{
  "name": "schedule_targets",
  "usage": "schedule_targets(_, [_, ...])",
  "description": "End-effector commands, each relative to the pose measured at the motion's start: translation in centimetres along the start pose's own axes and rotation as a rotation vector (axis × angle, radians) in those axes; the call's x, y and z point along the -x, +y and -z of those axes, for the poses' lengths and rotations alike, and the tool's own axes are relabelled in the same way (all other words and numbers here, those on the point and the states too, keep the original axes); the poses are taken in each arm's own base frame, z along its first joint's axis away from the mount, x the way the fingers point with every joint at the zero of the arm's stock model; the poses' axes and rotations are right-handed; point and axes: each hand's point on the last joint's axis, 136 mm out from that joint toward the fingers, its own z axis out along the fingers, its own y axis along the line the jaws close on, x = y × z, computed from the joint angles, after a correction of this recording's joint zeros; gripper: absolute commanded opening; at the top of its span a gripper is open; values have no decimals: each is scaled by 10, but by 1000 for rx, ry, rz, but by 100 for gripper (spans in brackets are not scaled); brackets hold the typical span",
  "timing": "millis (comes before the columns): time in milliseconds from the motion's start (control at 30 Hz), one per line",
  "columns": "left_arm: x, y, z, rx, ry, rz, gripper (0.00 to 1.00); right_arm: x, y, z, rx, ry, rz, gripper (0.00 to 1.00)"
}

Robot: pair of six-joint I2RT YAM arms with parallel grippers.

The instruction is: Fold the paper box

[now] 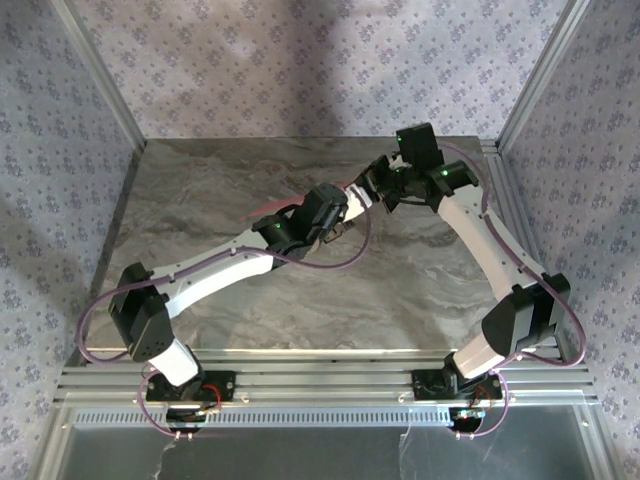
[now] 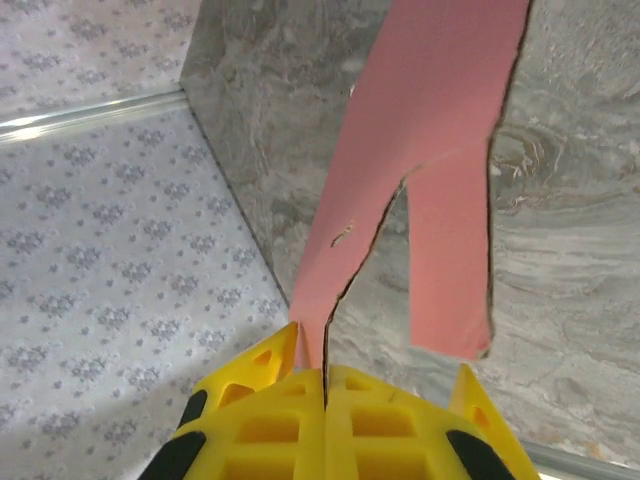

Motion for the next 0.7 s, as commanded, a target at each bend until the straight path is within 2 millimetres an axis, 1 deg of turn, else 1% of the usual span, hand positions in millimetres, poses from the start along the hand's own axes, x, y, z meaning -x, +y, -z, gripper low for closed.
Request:
schedule_targets(0, [17,14,-8,43,-31,45,50,-20,5,11,27,54,-13,0])
schedule_targets(67, [17,15,-10,46,-30,63,24,-18,6,14,33,48,-16,0])
schedule_targets(100, [18,16,-10,51,-31,70,13,-17,7,16,37,45,-17,0])
schedule_targets(200, [20,22,-7,77,-35,78,2,-15,12,20,50,37,-11,0])
schedule_targets(233, [20,25,-7,89,-34,80,0,-14,14,22,58,34,-2,0])
schedule_targets(300, [20,31,-3,100,-35,88,0,-11,22,26,72,24,39,0])
schedule_targets(333, [22,35,0,108,-43,101,0,-10,27,29,76,13,73,5])
schedule_targets(400, [24,45,5,121,-58,125,0,-6,35,38,74,-26,152,24])
schedule_targets(433, [25,49,9,124,-67,135,0,-3,41,46,75,-59,192,33])
schedule_targets(533, [27,61,19,93,-108,184,0,9,56,73,107,-156,271,54])
schedule_targets(600, [28,69,26,55,-141,241,0,19,63,92,135,-224,286,61])
schedule_targets(667, [26,78,33,-7,-170,312,0,32,63,106,144,-281,271,66])
